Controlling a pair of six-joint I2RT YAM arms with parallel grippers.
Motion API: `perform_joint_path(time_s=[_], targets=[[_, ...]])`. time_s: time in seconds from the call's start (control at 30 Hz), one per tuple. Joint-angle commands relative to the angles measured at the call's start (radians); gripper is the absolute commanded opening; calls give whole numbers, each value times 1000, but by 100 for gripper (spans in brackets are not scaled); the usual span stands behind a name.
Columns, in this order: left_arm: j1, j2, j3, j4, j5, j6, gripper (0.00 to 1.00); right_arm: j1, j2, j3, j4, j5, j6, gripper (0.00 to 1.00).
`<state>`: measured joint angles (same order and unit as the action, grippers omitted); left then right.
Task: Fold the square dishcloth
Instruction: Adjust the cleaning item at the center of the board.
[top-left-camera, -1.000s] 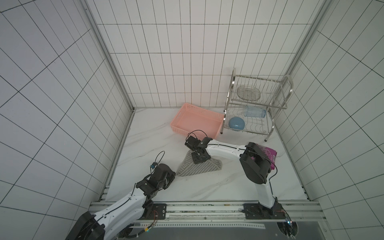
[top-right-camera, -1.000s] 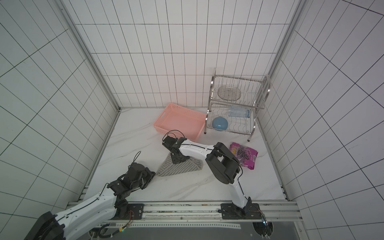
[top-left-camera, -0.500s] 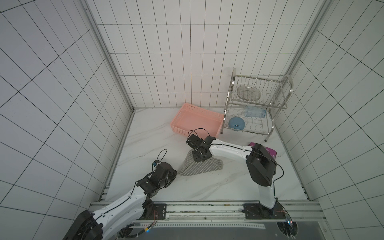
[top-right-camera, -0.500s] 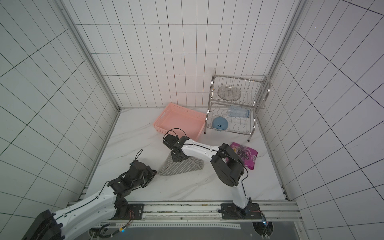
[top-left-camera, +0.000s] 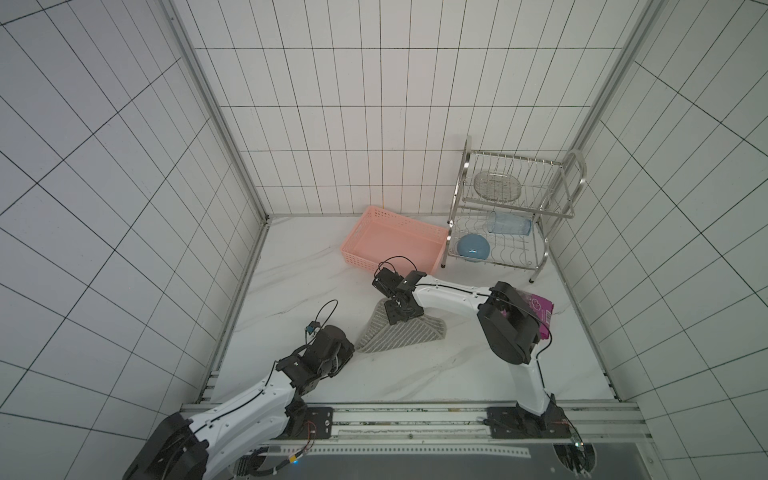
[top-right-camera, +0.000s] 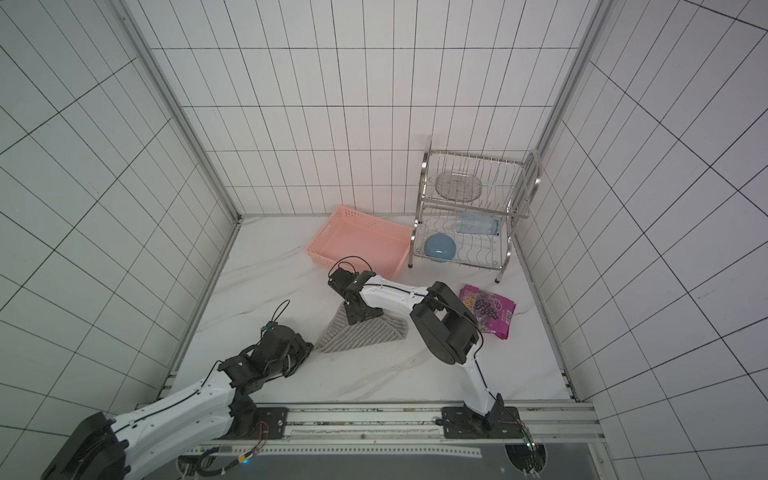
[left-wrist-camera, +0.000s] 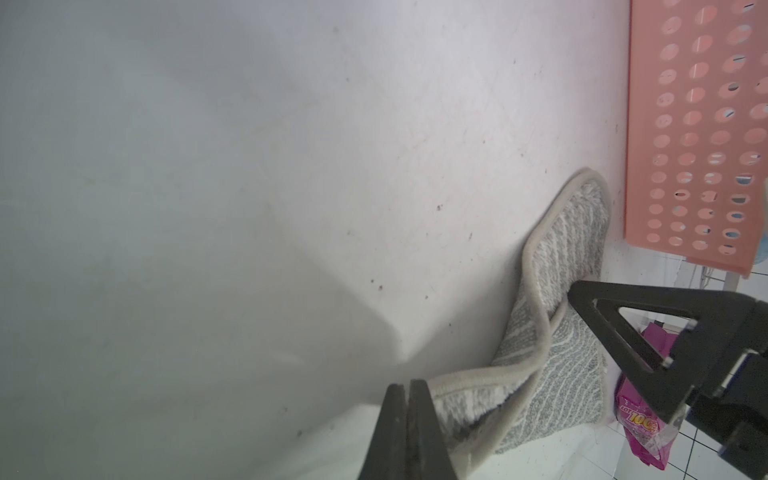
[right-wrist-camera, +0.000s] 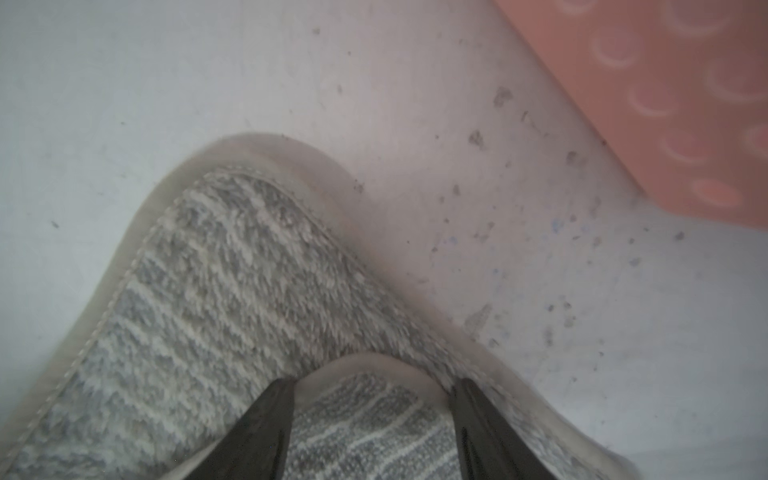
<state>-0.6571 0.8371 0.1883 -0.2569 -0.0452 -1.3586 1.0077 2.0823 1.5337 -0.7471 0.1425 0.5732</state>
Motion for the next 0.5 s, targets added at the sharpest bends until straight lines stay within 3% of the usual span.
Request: perform_joint_path(time_s=[0.0,0.17,0.27,0.33,0.4,0.47], targets=[[-7,11,13,20,-18,-6,0,-4,11,19,-26,14,10,56],[-9,13,14,22,-26,-9,0,-4,-14,-4,-13,10,9,31],[-10,14,13,22,-28,-9,0,-4,-23,-4,-18,13,5,24],[-11,13,15,20,-27,-10,0,-3,-37,-5,-24,20,4,26],[-10,12,17,21,-28,-10,0,0,-54,-6,-34,34,3,41],[-11,10,19,20,-26,-10,0,3,-73,-13,-37,41,2,49]])
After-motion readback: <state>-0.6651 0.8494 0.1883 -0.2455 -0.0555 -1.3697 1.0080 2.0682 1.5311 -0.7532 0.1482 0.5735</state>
